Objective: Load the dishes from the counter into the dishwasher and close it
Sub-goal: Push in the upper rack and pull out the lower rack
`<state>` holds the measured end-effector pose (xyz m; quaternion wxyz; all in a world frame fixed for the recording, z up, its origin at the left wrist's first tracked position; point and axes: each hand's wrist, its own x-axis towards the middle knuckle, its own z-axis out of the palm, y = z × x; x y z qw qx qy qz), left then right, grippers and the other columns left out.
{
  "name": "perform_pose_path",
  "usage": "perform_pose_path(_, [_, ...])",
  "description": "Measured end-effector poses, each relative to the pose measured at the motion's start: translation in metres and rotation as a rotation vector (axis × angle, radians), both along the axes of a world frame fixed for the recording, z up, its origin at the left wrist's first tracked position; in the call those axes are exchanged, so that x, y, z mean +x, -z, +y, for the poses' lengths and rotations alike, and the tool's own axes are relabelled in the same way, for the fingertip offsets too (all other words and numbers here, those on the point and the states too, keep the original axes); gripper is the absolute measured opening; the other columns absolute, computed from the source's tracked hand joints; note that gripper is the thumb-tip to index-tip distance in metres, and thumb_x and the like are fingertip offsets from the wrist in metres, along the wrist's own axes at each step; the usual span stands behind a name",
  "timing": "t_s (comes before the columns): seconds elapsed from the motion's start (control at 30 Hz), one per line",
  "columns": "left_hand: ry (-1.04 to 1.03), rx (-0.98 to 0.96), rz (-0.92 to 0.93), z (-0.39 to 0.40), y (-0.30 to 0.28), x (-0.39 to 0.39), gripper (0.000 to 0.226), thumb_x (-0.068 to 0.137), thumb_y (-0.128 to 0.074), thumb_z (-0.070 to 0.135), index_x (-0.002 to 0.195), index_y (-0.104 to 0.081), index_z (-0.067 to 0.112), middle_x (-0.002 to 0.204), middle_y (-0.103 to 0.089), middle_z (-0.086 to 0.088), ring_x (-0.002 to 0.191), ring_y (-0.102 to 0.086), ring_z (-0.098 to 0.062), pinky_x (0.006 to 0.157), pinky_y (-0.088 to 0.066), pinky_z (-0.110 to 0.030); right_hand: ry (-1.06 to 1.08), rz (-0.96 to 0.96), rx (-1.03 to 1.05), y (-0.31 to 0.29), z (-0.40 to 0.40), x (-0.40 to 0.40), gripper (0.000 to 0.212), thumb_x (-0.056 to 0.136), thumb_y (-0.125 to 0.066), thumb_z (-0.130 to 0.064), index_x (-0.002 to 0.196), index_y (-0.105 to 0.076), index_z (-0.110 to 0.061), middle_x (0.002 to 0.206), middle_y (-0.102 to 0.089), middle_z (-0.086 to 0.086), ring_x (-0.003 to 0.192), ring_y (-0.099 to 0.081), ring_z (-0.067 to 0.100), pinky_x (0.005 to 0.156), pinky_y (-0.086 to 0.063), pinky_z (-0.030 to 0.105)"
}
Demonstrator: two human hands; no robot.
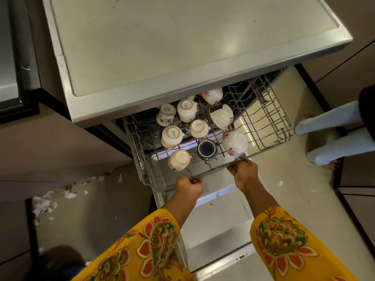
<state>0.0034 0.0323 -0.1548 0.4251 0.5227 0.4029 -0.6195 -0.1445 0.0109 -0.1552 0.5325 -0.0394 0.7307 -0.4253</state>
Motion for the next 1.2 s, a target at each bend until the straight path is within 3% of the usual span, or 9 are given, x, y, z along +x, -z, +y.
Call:
perform_pose_path(0.1, [0.012,-0.041,-0.034,-0.021,-0.007,0.007,0.026,0.096,-0.032,0.005,0.072,-0.041,0.006,0.073,-0.04,-0.012,0.065,-0.038,-0.02,0.069,-0.04,-0.026,-0.008,-0.002,-0.01,-0.001,-0.023,0.007,0.022,0.092,-0.042,0.011,0.079,-0.052,-0.004,0.072,-0.045,0.011,0.061,-0.041,0.02,0.06,-0.047,0.03])
perform_pose_path(0.23, [0.0,-0.098,-0.089,-0.049,-0.008,0.013,0.027,0.096,-0.032,-0.001,0.07,-0.04,0.005,0.074,-0.04,-0.012,0.065,-0.038,-0.021,0.085,-0.037,-0.029,-0.02,-0.03,-0.015,0.0,-0.054,0.015,0.025,0.092,-0.043,0.011,0.077,-0.051,-0.007,0.067,-0.04,0.005,0.057,-0.035,0.016,0.057,-0.048,0.026])
perform_pose_path(0.47, [0.015,-0.174,-0.153,-0.09,0.006,0.037,0.025,0.095,-0.034,0.001,0.072,-0.042,0.007,0.071,-0.041,-0.011,0.064,-0.04,-0.019,0.059,-0.036,-0.027,-0.055,-0.028,-0.108,0.011,-0.094,0.036,0.021,0.094,-0.044,0.006,0.079,-0.055,-0.004,0.079,-0.053,0.014,0.078,-0.05,0.023,0.081,-0.05,0.038])
perform_pose_path(0.63, [0.007,-0.154,-0.155,-0.094,0.011,0.038,0.025,0.092,-0.033,-0.005,0.07,-0.039,0.006,0.07,-0.039,-0.011,0.063,-0.04,-0.019,0.062,-0.037,-0.026,-0.075,-0.017,-0.135,0.012,-0.091,0.037,0.02,0.093,-0.048,0.004,0.078,-0.057,-0.004,0.075,-0.054,0.012,0.072,-0.051,0.021,0.072,-0.052,0.032])
perform_pose_path(0.83, [0.028,-0.156,-0.169,-0.096,0.015,0.038,0.022,0.092,-0.033,-0.005,0.074,-0.04,0.005,0.073,-0.039,-0.013,0.066,-0.04,-0.021,0.061,-0.037,-0.027,-0.096,-0.006,-0.154,0.013,-0.092,0.036,0.012,0.093,-0.049,0.004,0.099,-0.057,0.01,0.088,-0.057,0.019,0.086,-0.054,0.03,0.094,-0.047,0.049])
perform_pose_path(0.93, [0.047,-0.203,-0.161,-0.099,0.016,0.038,0.017,0.094,-0.041,0.0,0.078,-0.044,0.004,0.078,-0.046,-0.013,0.071,-0.046,-0.023,0.076,-0.045,-0.031,-0.076,-0.001,-0.171,0.009,-0.097,0.033,0.028,0.091,-0.049,0.007,0.112,-0.047,0.026,0.083,-0.055,0.031,0.086,-0.06,0.035,0.094,-0.048,0.05])
perform_pose_path(1.07, [-0.001,-0.292,-0.156,-0.114,0.014,0.041,0.012,0.095,-0.047,0.006,0.083,-0.049,0.005,0.085,-0.054,-0.014,0.088,-0.053,-0.026,0.104,-0.039,-0.039,-0.109,-0.016,-0.198,0.002,-0.112,0.039,0.012,0.09,-0.048,0.01,0.09,-0.055,0.019,0.069,-0.049,0.012,0.067,-0.045,0.022,0.059,-0.05,0.028])
perform_pose_path(1.13, [0.01,-0.315,-0.166,-0.121,0.015,0.045,0.011,0.094,-0.049,0.007,0.083,-0.051,0.007,0.086,-0.055,-0.013,0.082,-0.054,-0.025,0.107,-0.038,-0.04,-0.098,-0.023,-0.214,0.001,-0.119,0.044,0.013,0.091,-0.046,0.01,0.096,-0.056,0.015,0.077,-0.056,0.025,0.075,-0.057,0.032,0.073,-0.057,0.035])
perform_pose_path(1.2, [0.023,-0.309,-0.169,-0.126,0.02,0.049,0.01,0.094,-0.051,0.009,0.084,-0.051,0.007,0.087,-0.056,-0.013,0.089,-0.055,-0.026,0.108,-0.037,-0.041,-0.098,-0.014,-0.19,0.002,-0.124,0.047,0.012,0.091,-0.046,0.01,0.096,-0.057,0.011,0.084,-0.058,0.026,0.081,-0.058,0.032,0.09,-0.05,0.049])
